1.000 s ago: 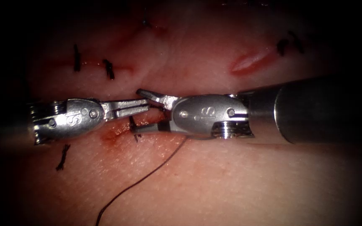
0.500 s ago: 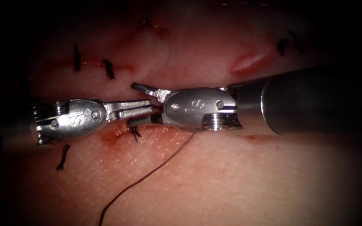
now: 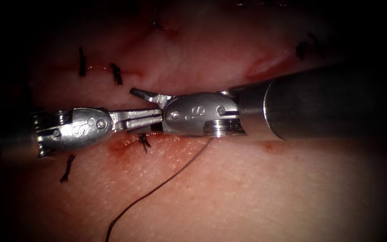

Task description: Wound Closure

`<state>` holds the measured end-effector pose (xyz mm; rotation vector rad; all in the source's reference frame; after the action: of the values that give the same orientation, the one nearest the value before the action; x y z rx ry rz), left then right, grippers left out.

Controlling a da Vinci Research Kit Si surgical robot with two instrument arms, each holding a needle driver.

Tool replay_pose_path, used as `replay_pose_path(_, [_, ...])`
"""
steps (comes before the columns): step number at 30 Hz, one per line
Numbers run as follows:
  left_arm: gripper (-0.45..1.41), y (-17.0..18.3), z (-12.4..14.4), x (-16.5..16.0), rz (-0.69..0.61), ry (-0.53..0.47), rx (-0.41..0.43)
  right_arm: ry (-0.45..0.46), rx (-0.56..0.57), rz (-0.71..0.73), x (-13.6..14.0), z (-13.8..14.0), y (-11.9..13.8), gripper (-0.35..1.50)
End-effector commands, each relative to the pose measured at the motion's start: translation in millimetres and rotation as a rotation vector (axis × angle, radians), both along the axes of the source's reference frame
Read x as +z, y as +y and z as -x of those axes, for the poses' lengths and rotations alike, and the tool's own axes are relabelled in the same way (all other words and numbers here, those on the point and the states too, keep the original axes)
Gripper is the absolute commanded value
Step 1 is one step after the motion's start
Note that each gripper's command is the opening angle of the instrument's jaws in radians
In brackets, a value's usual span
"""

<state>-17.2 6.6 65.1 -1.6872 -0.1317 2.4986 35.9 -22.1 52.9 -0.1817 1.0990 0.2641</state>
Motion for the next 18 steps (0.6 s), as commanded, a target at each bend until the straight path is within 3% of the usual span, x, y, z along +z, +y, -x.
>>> replay_pose_path(1, [-0.45, 0.2, 0.6, 0.4, 0.002, -0.002, 0.0, 0.0, -0.026, 0.034, 0.4, -0.9, -0.2, -0.35])
replay_pose_path(7, [-0.45, 0.1, 0.5, 0.2, 0.002, -0.005, 0.003, 0.024, -0.069, 0.061, 0.1, -1.1, -0.5, -0.35])
replay_pose_path(10, [-0.45, 0.0, 0.3, 0.0, 0.004, -0.012, 0.003, 0.036, -0.052, 0.021, -0.5, -0.8, -0.1, 1.16])
replay_pose_path(11, [-0.45, -0.1, 0.1, -0.1, 0.005, -0.017, 0.001, 0.024, -0.037, 0.015, -0.7, -0.6, 0.0, 1.43])
replay_pose_path(18, [-0.45, -1.8, -1.5, -1.8, 0.016, -0.046, -0.001, 0.01, 0.001, 0.001, -4.1, 5.0, -0.7, 1.48])
